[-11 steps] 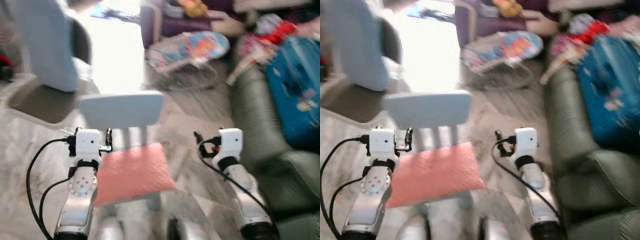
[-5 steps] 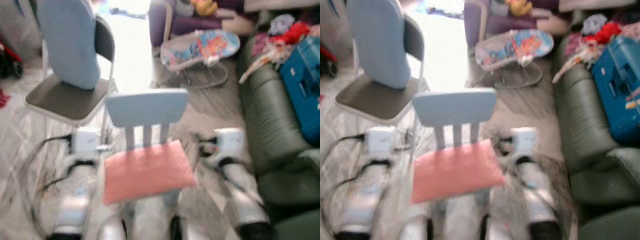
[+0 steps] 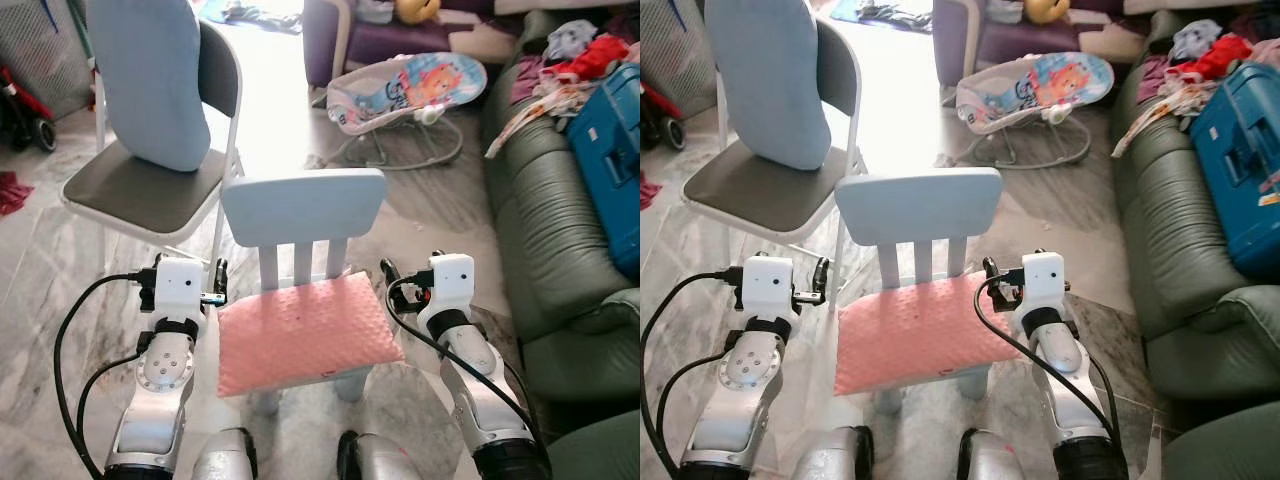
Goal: Move the pillow to the sofa
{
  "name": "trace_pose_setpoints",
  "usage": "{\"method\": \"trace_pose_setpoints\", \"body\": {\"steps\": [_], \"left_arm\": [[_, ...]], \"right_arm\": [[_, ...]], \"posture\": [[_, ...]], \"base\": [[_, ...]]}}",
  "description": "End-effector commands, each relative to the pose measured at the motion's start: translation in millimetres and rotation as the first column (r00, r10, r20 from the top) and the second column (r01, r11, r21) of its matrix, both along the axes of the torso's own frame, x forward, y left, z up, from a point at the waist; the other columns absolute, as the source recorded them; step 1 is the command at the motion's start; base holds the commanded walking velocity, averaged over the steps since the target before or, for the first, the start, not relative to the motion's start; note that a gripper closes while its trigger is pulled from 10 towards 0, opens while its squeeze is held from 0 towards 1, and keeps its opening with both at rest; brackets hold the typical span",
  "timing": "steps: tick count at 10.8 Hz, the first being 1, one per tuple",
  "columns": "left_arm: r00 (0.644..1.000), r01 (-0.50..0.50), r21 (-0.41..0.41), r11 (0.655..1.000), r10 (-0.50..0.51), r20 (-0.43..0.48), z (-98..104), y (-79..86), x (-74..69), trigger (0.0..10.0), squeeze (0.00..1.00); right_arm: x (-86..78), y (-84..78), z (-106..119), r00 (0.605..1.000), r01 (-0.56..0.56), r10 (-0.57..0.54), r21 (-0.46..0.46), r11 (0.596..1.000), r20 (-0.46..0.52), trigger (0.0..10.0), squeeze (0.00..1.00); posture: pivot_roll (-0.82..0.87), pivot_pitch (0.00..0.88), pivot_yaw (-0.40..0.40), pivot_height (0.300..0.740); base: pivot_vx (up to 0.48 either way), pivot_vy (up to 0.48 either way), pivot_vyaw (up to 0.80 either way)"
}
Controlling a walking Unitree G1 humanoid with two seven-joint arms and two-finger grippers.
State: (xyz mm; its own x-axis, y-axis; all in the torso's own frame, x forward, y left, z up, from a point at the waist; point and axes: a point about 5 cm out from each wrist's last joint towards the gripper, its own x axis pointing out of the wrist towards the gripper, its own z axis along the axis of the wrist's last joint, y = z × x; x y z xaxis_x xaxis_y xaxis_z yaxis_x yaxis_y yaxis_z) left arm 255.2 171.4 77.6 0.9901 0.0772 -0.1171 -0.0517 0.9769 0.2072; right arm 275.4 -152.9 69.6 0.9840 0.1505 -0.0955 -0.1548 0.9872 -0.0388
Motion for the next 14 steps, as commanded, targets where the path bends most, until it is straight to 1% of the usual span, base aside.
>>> {"method": "trace_pose_setpoints", "body": {"steps": [1, 5, 9, 12, 14], "left_arm": [[0.999, 0.021, 0.007, 1.0, -0.021, -0.026, -4.1, -3.0, -3.5, 10.0, 0.0], [0.999, 0.005, 0.019, 1.0, -0.004, -0.039, -6.9, -1.2, -6.3, 10.0, 0.0], [0.999, -0.001, 0.02, 1.0, 0.002, -0.04, -6.9, -0.7, -5.6, 10.0, 0.0], [1.0, -0.012, 0.03, 0.999, 0.013, -0.02, -4.1, -0.5, -4.5, 10.0, 0.0], [0.999, -0.038, 0.055, 0.998, 0.038, -0.006, -2.0, 2.7, -4.5, 10.0, 0.0]], "right_arm": [[-1.0, -6.0, -3.8, 0.999, 0.026, -0.027, -0.01, 1.0, -0.021, 10.0, 0.0], [-2.7, -5.2, -4.8, 0.999, 0.018, -0.018, -0.005, 1.0, -0.027, 10.0, 0.0], [-1.6, -3.9, -4.3, 1.0, 0.013, -0.013, -0.003, 1.0, -0.024, 10.0, 0.0], [-1.3, -3.3, -4.7, 1.0, 0.011, -0.011, -0.002, 1.0, -0.025, 10.0, 0.0], [-1.6, -2.4, -5.6, 1.0, 0.007, -0.007, -0.002, 1.0, -0.028, 10.0, 0.0]], "posture": [[0.04, 0.138, -0.073, 0.74], [0.04, 0.142, -0.078, 0.698], [0.04, 0.144, -0.078, 0.624], [0.04, 0.145, -0.076, 0.624], [0.04, 0.145, -0.078, 0.624]], "base": [[0.0, 0.0, 0.0], [0.0, 0.0, 0.0], [0.0, 0.0, 0.0], [0.0, 0.0, 0.0], [0.0, 0.0, 0.0]]}}
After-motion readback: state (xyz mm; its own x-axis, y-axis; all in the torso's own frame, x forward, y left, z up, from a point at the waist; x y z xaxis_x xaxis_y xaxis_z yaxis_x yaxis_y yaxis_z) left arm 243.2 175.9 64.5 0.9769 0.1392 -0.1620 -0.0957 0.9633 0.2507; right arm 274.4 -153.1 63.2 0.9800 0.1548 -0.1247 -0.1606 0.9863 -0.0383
